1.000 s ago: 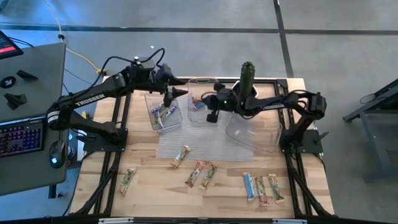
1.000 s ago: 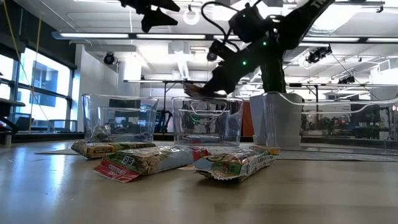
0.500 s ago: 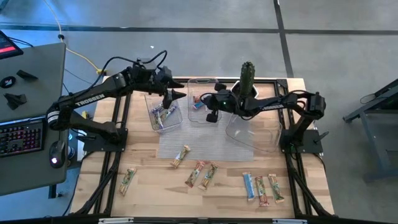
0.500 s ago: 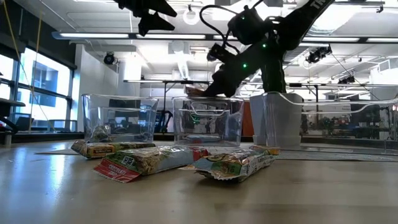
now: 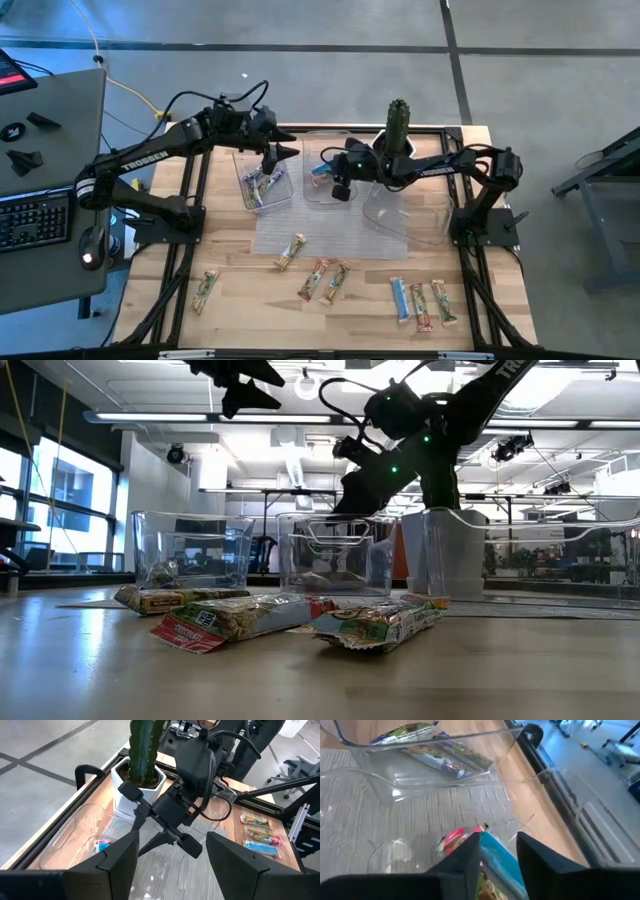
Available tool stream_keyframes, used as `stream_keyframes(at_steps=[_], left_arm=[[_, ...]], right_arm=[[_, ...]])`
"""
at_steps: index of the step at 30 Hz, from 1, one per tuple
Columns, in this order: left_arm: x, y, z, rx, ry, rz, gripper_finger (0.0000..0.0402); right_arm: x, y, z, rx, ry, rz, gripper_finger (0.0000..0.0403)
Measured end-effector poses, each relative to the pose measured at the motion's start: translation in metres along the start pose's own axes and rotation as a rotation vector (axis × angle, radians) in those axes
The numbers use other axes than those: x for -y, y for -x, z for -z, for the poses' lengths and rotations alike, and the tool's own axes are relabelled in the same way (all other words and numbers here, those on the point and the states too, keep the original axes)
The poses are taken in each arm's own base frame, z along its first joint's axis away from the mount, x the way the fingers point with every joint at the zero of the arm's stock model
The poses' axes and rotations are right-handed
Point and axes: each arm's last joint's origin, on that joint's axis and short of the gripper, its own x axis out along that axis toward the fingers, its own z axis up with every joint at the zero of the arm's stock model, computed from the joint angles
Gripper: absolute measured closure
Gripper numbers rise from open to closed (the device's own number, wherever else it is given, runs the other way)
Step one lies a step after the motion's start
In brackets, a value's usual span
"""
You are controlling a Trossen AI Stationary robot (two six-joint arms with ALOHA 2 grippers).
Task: Pick and place Granola Bars by type
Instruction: Put the red granola bar into the middle bin
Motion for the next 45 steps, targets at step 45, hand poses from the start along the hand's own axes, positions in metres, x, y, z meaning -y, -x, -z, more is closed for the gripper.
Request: stream_keyframes(at_steps=[45], left_arm=[[0.001,0.001,0.011,-0.121,0.150,0.042,0.0174]], right_arm=[[-0.234,-0.008,0.010,-0.036,0.389,-0.909,0.0265]])
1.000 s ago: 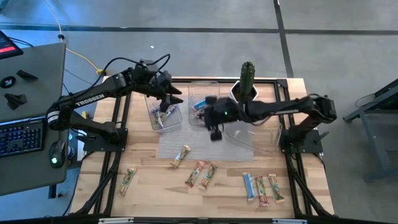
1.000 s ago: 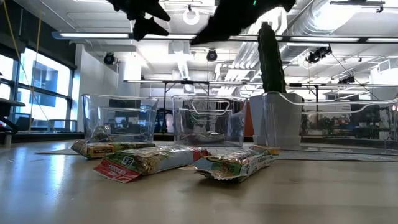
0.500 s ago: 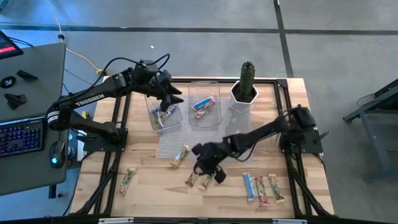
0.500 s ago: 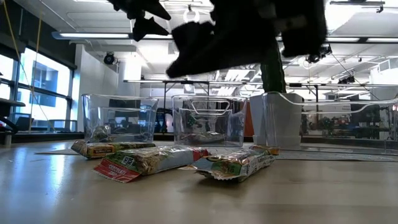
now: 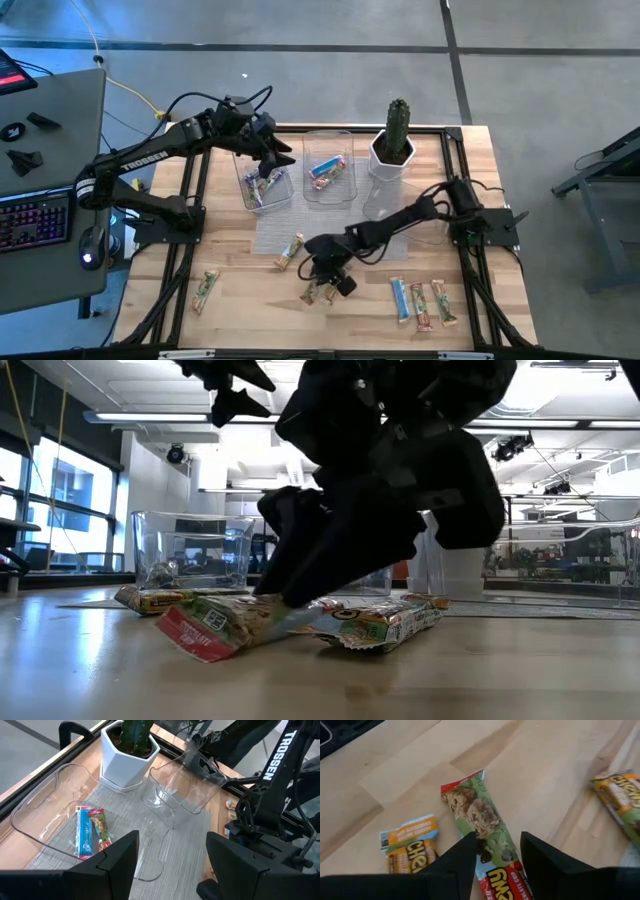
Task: Pick and place Granola Bars by type
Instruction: Put the red granola bar into the middle bin
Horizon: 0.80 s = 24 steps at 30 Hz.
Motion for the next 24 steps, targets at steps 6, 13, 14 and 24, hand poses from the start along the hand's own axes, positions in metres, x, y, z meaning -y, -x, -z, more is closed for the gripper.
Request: stream_keyframes(at_steps=[6,13,14,24], left_arm=[[-0.0001,0.0000,0.0000,0.000,0.000,0.000,0.0174],[0.0000,0.0000,0.0000,0.000,0.000,0.000,0.0174],[-0.0001,0.0000,0.0000,0.000,0.000,0.000,0.0174],[-0.0001,0.0000,0.0000,0.000,0.000,-0.001,0.0174]], right_arm=[[-0.0019,-0.0004,0.0000,0.002,0.006,-0.023,0.0265],[-0.0023,-0.0005,0.0009,-0.009,0.004,-0.023,0.0278],[-0.0023,-0.0005,0.0010,-0.010,0.004,-0.022,0.0285],[-0.0022,0.0015,-0.0010,-0.004,0.003,-0.017,0.0396]])
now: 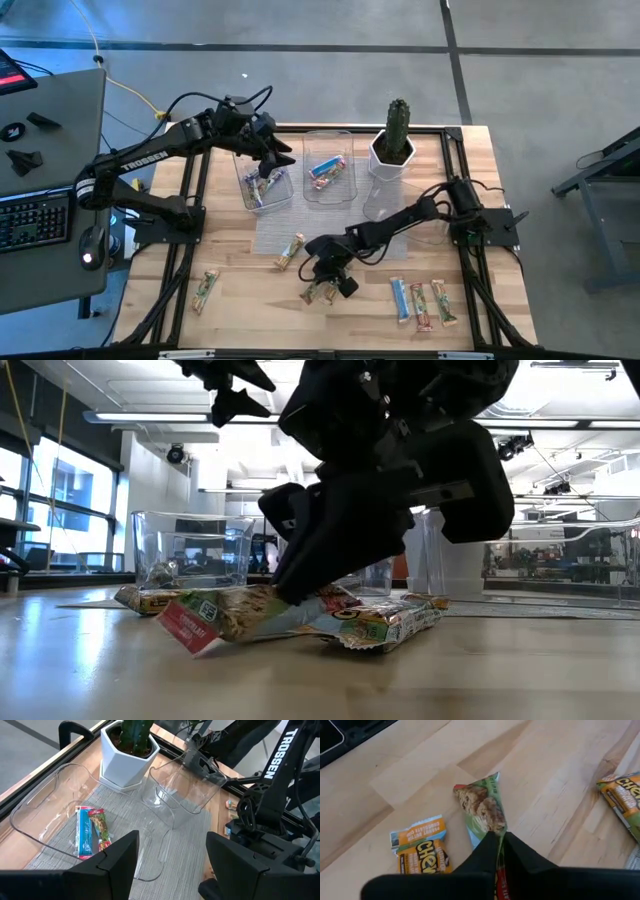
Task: Pick and place Granola Bars by type
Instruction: Put the red granola bar into the middle bin
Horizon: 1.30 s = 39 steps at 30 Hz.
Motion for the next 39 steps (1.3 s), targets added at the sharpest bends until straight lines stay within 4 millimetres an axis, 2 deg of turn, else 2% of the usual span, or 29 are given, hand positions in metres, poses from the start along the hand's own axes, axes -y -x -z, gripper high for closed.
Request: stream_keyframes(at_steps=[4,7,14,18,23,26,29,35,39], left_arm=[[0.000,0.000,0.000,0.000,0.000,0.000,0.0174],[0.000,0.000,0.000,-0.002,0.001,0.000,0.0174],[0.000,0.000,0.000,-0.001,0.000,0.000,0.0174],[0.000,0.000,0.000,0.001,-0.019,-0.005,0.0174],[0.000,0.000,0.000,0.001,-0.021,-0.008,0.0174],[0.000,0.000,0.000,-0.002,-0.020,-0.007,0.0174],[0.000,0.000,0.001,-0.007,-0.017,-0.009,0.0174],[-0.001,0.000,0.002,-0.017,-0.013,-0.011,0.0174],[-0.001,0.000,0.002,-0.022,-0.011,-0.012,0.0174]], right_arm=[[0.000,0.012,-0.011,0.017,0.007,0.023,0.0389],[0.005,0.037,-0.032,0.026,0.044,0.140,0.0394],[0.021,0.119,-0.055,-0.180,0.043,0.737,0.0393],[0.040,0.162,-0.052,-0.266,-0.006,0.971,0.0394],[0.084,0.198,-0.027,-0.223,-0.184,0.976,0.0397],[0.109,0.205,-0.001,-0.249,-0.266,0.928,0.0395],[0.124,0.205,0.019,-0.304,-0.299,0.888,0.0394],[0.129,0.193,0.046,-0.415,-0.353,0.714,0.0397],[0.126,0.185,0.048,-0.412,-0.327,0.627,0.0396]])
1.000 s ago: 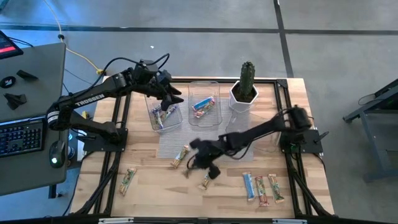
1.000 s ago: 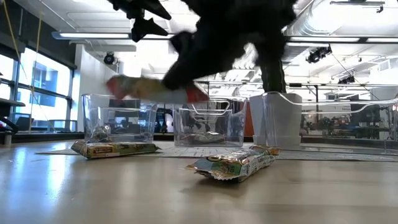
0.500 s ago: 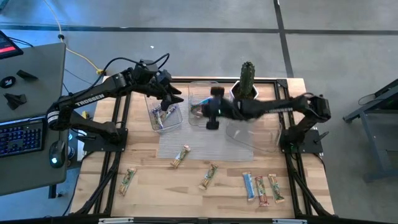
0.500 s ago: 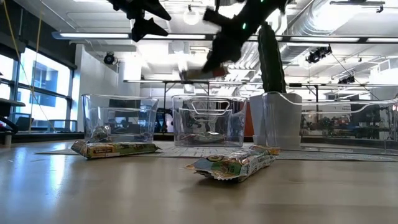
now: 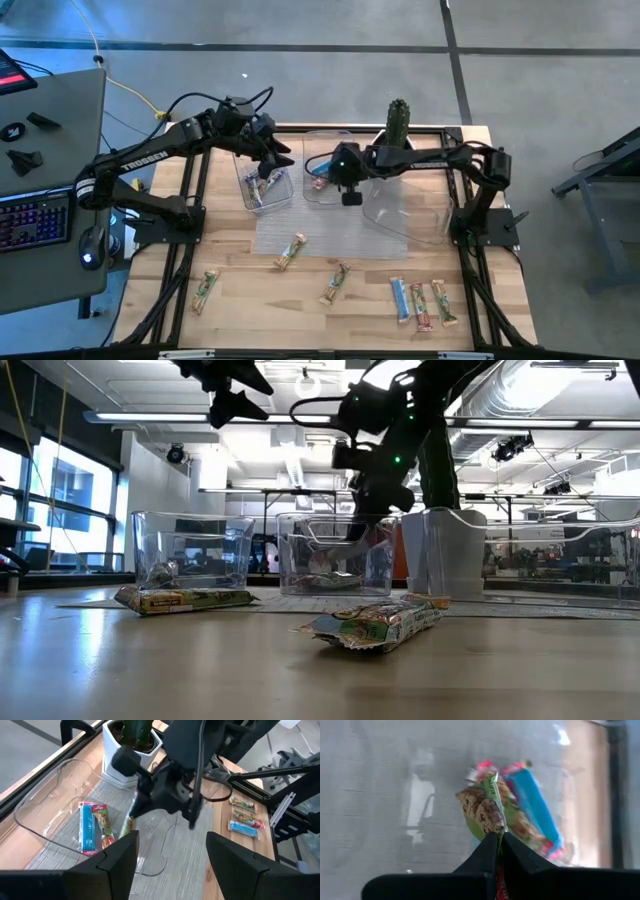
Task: Pick and place Granola Bars by type
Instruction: Put the red granola bar into the middle bin
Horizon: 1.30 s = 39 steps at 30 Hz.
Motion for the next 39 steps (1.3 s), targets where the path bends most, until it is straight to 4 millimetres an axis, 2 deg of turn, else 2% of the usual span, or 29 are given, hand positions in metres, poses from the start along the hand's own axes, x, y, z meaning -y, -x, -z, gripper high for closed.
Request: stream_keyframes(at_steps=[6,14,17,22,26,29,32,35,37,39], left_arm=[[0.000,0.000,0.000,-0.002,0.001,-0.001,0.0174],[0.000,0.000,0.001,-0.005,0.002,-0.002,0.0174],[-0.001,0.000,0.003,-0.031,0.012,-0.007,0.0174],[-0.003,0.001,0.014,-0.143,0.025,-0.029,0.0174],[-0.004,0.002,0.021,-0.210,0.052,-0.042,0.0174],[-0.004,0.003,0.024,-0.234,0.061,-0.047,0.0174],[-0.004,0.003,0.024,-0.239,0.056,-0.047,0.0174],[-0.004,0.003,0.024,-0.238,0.043,-0.045,0.0174],[-0.004,0.003,0.024,-0.238,0.043,-0.049,0.0174],[-0.004,0.003,0.024,-0.237,0.040,-0.061,0.0174]], right_arm=[[-0.008,0.000,-0.006,0.043,0.031,-0.034,0.0379],[-0.009,-0.007,-0.005,0.035,0.055,-0.036,0.0309],[-0.012,0.000,-0.011,0.028,0.107,0.025,0.0295],[-0.028,0.043,-0.038,0.031,0.185,0.135,0.0296],[-0.053,0.090,-0.062,0.095,0.250,0.106,0.0296],[-0.071,0.126,-0.072,0.131,0.209,0.072,0.0295],[-0.091,0.156,-0.068,0.078,0.101,-0.005,0.0294],[-0.113,0.178,-0.057,-0.004,-0.029,-0.062,0.0294],[-0.128,0.183,-0.046,-0.074,-0.106,-0.092,0.0294],[-0.146,0.180,-0.033,-0.166,-0.194,-0.139,0.0294]])
